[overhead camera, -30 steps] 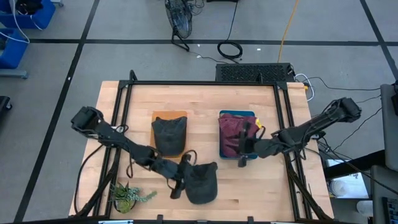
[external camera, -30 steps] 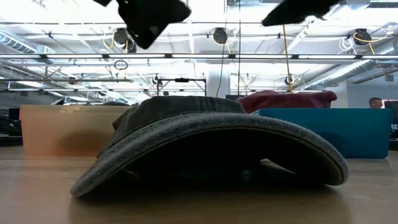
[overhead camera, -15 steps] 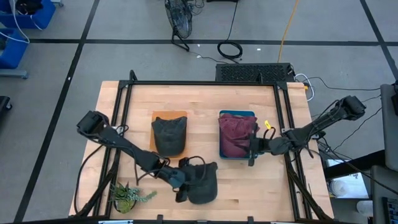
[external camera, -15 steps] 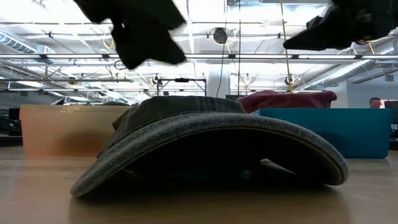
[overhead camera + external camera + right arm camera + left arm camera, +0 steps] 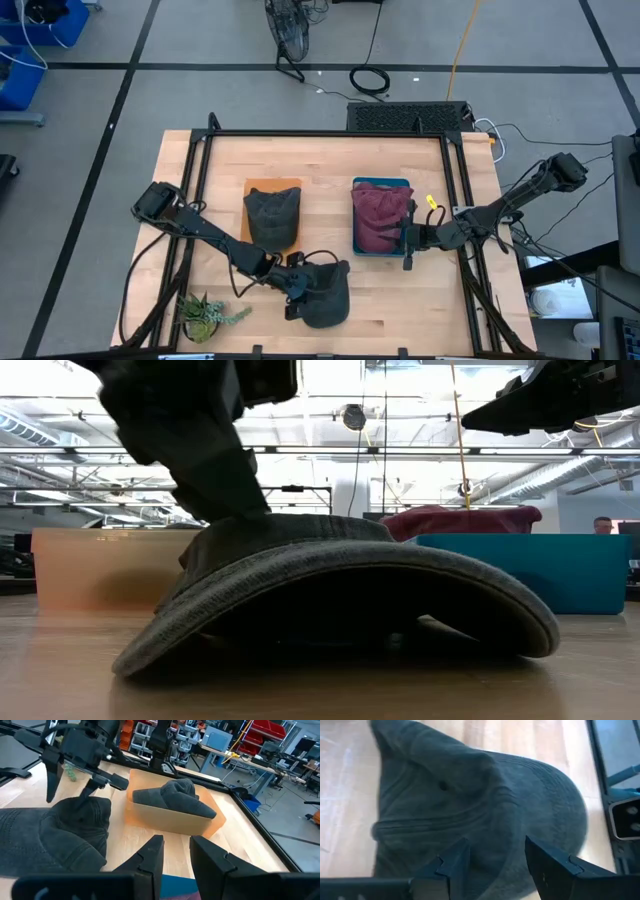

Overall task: Pick & Place hat
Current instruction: Put the black cap into the orange bin

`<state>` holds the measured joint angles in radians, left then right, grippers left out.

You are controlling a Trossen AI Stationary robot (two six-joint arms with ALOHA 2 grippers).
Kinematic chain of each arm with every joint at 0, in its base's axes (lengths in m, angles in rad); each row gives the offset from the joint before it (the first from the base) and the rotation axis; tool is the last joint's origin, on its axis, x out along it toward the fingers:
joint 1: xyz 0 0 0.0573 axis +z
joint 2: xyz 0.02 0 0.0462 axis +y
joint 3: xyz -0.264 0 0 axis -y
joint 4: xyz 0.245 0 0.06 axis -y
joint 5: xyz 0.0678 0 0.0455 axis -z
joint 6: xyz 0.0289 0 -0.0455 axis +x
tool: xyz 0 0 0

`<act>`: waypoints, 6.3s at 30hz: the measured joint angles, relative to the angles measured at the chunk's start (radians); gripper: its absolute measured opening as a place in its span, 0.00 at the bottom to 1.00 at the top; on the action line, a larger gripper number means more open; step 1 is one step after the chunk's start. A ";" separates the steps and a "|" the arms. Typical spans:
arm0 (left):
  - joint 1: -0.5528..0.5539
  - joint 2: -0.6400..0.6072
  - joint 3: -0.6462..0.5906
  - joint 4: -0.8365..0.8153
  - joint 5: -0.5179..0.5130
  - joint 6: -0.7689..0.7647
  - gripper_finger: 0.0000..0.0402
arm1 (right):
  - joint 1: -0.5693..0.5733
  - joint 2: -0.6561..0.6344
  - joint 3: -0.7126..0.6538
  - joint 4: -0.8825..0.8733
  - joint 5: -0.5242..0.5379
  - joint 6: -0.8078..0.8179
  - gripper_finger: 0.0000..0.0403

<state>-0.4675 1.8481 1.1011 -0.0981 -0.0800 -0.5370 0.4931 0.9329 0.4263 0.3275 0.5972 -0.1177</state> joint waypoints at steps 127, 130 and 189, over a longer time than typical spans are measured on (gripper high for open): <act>0.157 -0.554 -0.253 -0.557 -0.422 0.899 0.04 | 0.000 0.001 -0.001 -0.165 0.001 0.159 0.19; 0.179 -0.554 -0.291 -0.538 -0.410 0.874 0.06 | 0.000 0.001 -0.001 -0.165 0.001 0.159 0.19; 0.204 -0.587 -0.417 -0.648 -0.640 0.557 0.21 | -0.509 0.893 0.655 0.309 -0.544 0.046 0.18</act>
<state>-0.2637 1.2610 0.6844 -0.7459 -0.7202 0.0197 -0.0155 1.8255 1.0817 0.6364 0.0536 -0.0716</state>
